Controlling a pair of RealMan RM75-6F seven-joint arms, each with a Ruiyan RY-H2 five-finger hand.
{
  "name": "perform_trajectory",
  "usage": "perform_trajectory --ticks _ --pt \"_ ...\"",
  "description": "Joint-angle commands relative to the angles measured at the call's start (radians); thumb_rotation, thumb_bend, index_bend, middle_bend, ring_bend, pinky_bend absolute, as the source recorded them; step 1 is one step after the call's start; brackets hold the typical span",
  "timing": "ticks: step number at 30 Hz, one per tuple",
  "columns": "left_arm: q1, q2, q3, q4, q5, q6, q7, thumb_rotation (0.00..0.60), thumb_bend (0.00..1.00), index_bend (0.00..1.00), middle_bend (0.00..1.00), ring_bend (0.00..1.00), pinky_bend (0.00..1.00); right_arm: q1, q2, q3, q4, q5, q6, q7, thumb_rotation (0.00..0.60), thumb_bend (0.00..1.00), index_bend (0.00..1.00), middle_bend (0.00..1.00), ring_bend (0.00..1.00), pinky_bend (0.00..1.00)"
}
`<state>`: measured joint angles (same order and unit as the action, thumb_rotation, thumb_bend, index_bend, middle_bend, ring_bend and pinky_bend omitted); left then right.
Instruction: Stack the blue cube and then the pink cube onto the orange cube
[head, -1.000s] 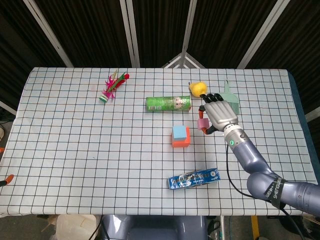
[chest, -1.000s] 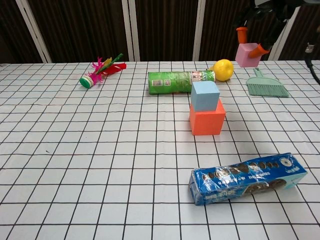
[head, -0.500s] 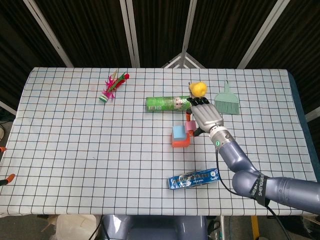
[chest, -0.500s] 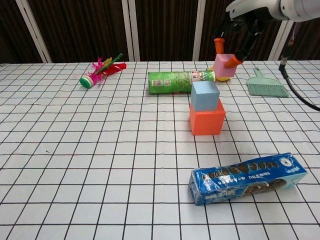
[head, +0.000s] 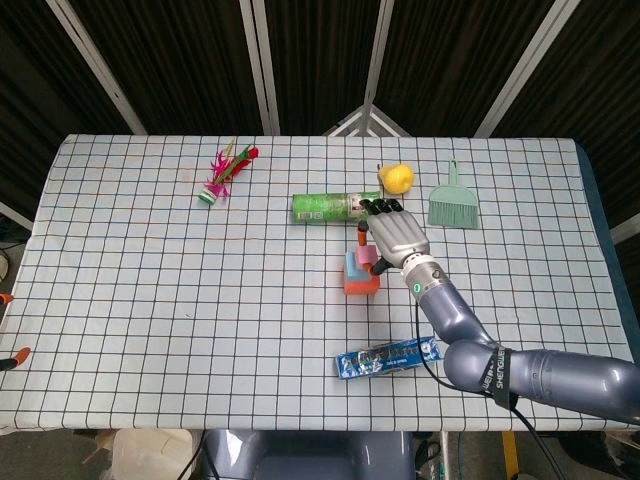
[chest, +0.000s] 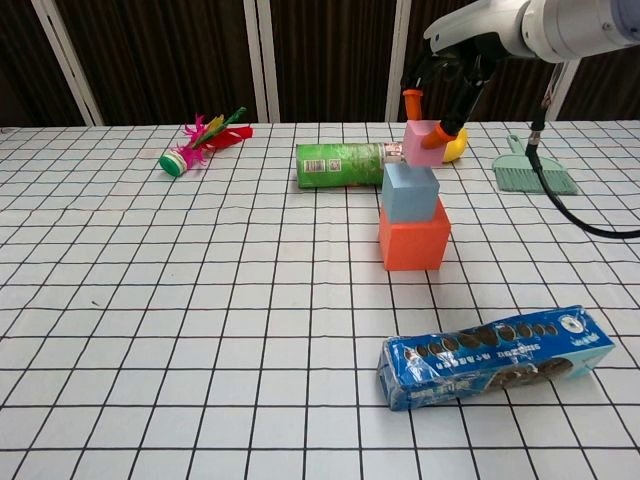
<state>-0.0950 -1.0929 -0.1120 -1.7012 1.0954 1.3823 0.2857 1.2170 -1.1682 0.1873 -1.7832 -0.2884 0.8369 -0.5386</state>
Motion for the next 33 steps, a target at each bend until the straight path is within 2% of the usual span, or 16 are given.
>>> perform_trajectory --ticks 1,18,33 --pt "0.000 0.001 -0.001 0.001 -0.002 0.000 -0.003 0.600 0.21 0.22 0.01 0.00 0.02 0.006 -0.011 -0.006 0.004 0.004 0.003 0.000 0.600 0.41 0.53 0.07 0.04 0.00" --pt "0.002 0.009 0.002 0.004 -0.001 -0.002 -0.021 0.600 0.21 0.22 0.01 0.00 0.02 0.034 -0.042 -0.012 0.014 0.024 0.022 0.001 0.600 0.41 0.53 0.07 0.04 0.00" --pt "0.002 0.010 0.002 0.003 -0.006 -0.002 -0.019 0.600 0.21 0.22 0.01 0.00 0.02 0.031 -0.060 -0.028 0.046 0.018 -0.005 0.019 0.600 0.41 0.53 0.07 0.04 0.00"
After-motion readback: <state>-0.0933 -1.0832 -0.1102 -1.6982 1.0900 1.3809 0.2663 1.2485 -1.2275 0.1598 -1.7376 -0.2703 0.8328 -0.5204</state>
